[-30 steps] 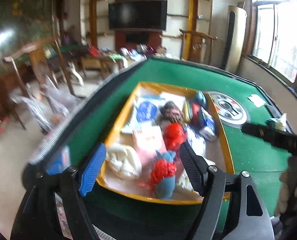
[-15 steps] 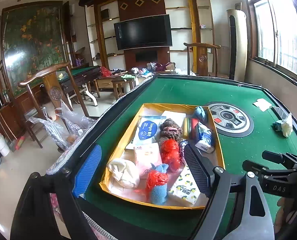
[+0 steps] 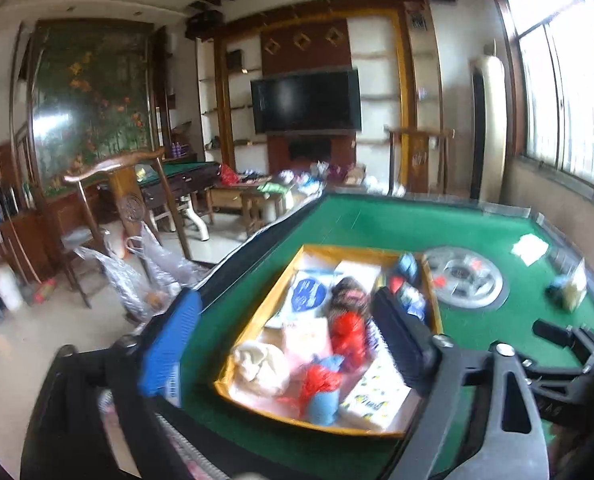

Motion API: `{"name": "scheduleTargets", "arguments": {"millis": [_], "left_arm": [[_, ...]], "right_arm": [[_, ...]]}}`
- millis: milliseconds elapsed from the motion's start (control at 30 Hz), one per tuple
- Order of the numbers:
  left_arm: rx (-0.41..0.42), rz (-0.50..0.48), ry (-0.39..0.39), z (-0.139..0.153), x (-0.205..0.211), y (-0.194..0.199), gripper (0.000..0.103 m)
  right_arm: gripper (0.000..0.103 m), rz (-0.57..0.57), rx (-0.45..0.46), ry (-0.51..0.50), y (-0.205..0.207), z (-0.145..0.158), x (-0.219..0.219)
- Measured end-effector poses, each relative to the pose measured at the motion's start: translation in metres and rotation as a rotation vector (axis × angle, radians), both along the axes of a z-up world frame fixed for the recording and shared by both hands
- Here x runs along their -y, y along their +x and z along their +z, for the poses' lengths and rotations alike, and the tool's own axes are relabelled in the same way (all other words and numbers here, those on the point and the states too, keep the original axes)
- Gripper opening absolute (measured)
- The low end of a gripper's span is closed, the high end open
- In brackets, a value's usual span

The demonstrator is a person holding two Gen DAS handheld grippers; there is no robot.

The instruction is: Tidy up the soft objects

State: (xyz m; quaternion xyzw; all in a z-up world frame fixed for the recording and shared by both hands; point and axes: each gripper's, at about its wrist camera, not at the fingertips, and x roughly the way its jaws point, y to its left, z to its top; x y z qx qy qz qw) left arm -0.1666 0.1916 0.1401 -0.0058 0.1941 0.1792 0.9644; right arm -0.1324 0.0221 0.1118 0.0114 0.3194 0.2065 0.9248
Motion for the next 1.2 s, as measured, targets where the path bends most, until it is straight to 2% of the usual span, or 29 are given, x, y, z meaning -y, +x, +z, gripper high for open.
{"name": "scheduleTargets", "arguments": {"millis": [33, 100, 200, 433, 567, 767, 1200], "left_arm": [[0.021, -0.012, -0.03, 0.0, -0.004, -0.002, 0.103], [0.025, -0.049, -0.11, -0.003, -0.014, 0.003, 0.103], [-0.051, -0.028, -0.172, -0.013, -0.026, 0.019, 0.103], [-0.034, 0.03, -0.215, -0.019, -0.045, 0.016, 0.103], [-0.05, 0.071, -0.184, -0.023, -0.048, 0.022, 0.103], [-0.085, 0.073, -0.164, -0.03, -0.047, 0.028, 0.103], [-0.15, 0.097, -0.191, -0.046, -0.064, 0.041, 0.103]], "right_arm": [[0.089, -0.012, 0.034, -0.009, -0.003, 0.003, -0.001], [0.094, -0.023, 0.063, -0.021, -0.005, 0.007, -0.005], [0.094, -0.016, 0.053, -0.034, -0.005, 0.008, -0.011], [0.094, -0.001, 0.027, -0.079, -0.002, -0.002, -0.025], [0.094, 0.008, 0.024, -0.121, -0.001, -0.004, -0.036], [0.094, 0.033, 0.012, -0.203, 0.004, -0.002, -0.059], [0.094, 0.091, -0.016, -0.246, 0.012, -0.009, -0.092]]}}
